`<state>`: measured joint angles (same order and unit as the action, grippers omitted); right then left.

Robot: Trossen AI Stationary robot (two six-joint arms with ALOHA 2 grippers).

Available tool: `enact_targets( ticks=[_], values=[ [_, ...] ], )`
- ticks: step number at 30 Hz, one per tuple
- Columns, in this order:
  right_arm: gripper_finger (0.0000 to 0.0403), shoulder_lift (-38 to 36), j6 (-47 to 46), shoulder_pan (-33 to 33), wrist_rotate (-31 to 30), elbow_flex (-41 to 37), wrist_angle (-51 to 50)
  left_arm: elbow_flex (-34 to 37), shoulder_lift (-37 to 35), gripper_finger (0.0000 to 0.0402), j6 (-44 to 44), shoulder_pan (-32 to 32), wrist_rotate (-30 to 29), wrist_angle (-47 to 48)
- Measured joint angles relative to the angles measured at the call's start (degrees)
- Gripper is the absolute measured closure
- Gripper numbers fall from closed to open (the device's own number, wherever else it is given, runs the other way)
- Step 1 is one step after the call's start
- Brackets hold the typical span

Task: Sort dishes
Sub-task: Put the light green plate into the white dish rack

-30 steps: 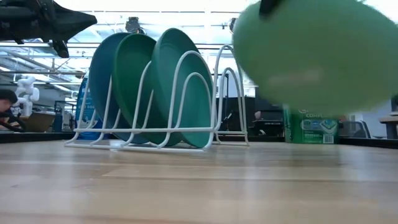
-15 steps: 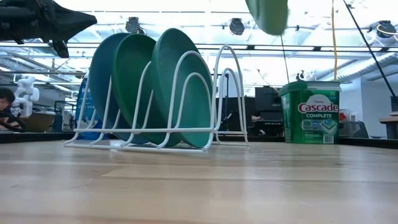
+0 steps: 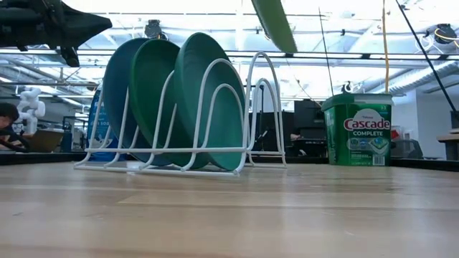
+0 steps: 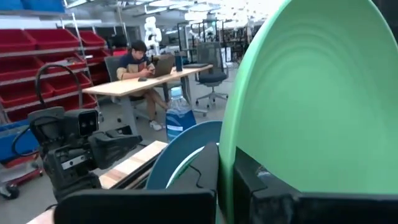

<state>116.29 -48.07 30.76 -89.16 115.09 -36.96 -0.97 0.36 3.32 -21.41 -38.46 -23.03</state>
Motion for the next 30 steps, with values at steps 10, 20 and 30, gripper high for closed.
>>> enact_targets(
  ticks=[10, 20, 30],
  values=[
    [0.0401, 1.83, 29.52, -6.06, 16.75, 0.11, 25.93, 0.0, 0.01, 0.0402, 0.02, 0.02, 0.0, 0.0],
    [0.0401, 7.11, 30.49, -7.54, 16.41, -0.02, 27.5, 0.0, 0.01, 0.0402, 0.0, 0.02, 0.0, 0.01],
    [0.04, 12.21, 17.27, -5.58, 9.49, 0.04, 13.02, 0.0, 0.0, 0.0402, -0.03, 0.0, 0.02, 0.62]
  ],
)
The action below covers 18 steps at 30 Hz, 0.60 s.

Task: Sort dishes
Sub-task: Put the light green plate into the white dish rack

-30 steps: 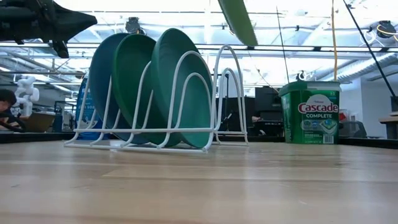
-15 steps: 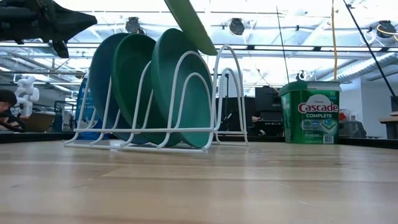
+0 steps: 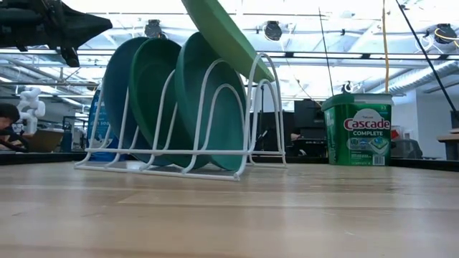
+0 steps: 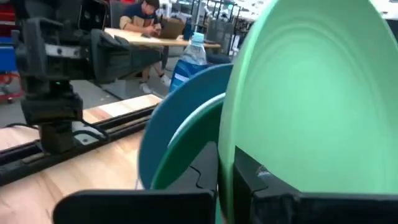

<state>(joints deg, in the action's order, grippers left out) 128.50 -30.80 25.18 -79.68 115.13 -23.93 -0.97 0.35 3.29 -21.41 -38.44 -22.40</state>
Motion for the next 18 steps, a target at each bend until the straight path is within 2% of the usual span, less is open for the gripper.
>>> enact_targets(
  ticks=[3, 7, 18],
  values=[
    [0.0399, 1.52, -4.74, 0.12, -0.88, 0.08, -2.91, 0.0, 0.01, 0.0402, -0.02, 0.01, -0.01, -0.01],
    [0.0397, 2.61, -6.28, 0.08, -1.93, 0.09, -3.33, 0.0, 0.01, 0.0402, -1.28, 0.01, 0.0, -0.06],
    [0.0396, 2.23, -3.99, 0.97, -4.2, 0.07, 0.07, 0.0, 0.01, 0.0402, -1.42, 0.0, 0.0, -0.12]
  ],
)
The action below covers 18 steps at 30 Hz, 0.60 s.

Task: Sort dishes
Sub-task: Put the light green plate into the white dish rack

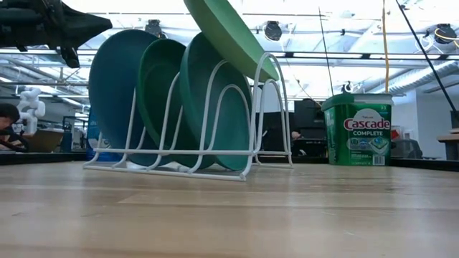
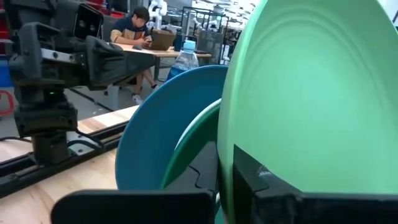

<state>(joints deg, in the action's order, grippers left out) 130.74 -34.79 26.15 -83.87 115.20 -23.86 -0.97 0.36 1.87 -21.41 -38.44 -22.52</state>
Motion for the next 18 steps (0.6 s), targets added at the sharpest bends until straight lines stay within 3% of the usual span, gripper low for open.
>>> enact_targets(
  ticks=[11, 18],
  values=[
    [0.0395, 0.0, -5.28, -0.09, 0.0, -0.02, -4.68, 0.0, 0.0, 0.0402, 0.0, 0.01, 0.0, 0.0],
    [0.0394, -0.32, -3.08, 0.13, -0.65, 0.18, -2.19, 0.0, 0.0, 0.0402, 0.0, 0.02, 0.0, 0.0]
  ],
)
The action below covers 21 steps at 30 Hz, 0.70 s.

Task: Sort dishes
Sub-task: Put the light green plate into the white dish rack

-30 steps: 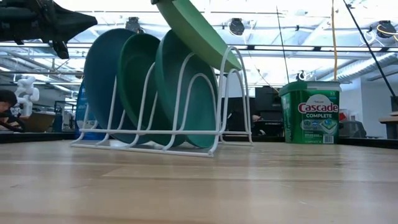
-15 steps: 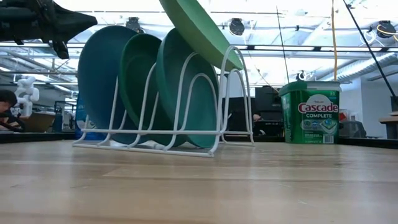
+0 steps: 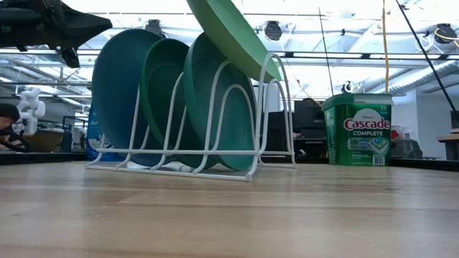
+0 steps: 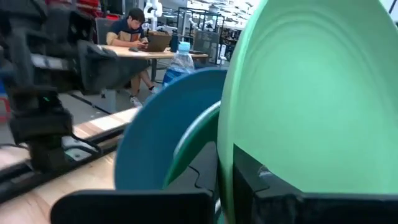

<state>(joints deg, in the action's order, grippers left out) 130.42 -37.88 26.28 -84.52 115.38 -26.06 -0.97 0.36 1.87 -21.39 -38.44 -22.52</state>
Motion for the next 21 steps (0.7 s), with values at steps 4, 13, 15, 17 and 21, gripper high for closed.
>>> enact_targets(
  ticks=[4, 13, 15, 17, 21],
  values=[
    [0.0394, -0.82, 0.47, 0.41, -0.41, 0.17, 2.35, 0.0, 0.0, 0.0402, 0.02, 0.0, 0.0, 0.0],
    [0.0394, -0.86, -5.25, 0.02, -0.41, 0.17, -3.07, 0.0, 0.0, 0.0402, 0.02, 0.0, 0.0, 0.16],
    [0.0394, -0.86, -6.87, 0.02, -0.43, 0.17, -4.26, 0.0, 0.0, 0.0401, 0.02, -0.02, 0.0, 0.21],
    [0.0394, -0.89, -8.06, 0.04, -0.31, 0.18, -5.49, 0.0, 0.0, 0.0402, 0.02, -0.01, 0.0, 0.24],
    [0.0394, -0.89, -10.14, 0.02, 0.66, 0.19, -8.0, 0.0, 0.0, 0.0401, 0.02, 0.0, 0.0, 0.35]
  ],
)
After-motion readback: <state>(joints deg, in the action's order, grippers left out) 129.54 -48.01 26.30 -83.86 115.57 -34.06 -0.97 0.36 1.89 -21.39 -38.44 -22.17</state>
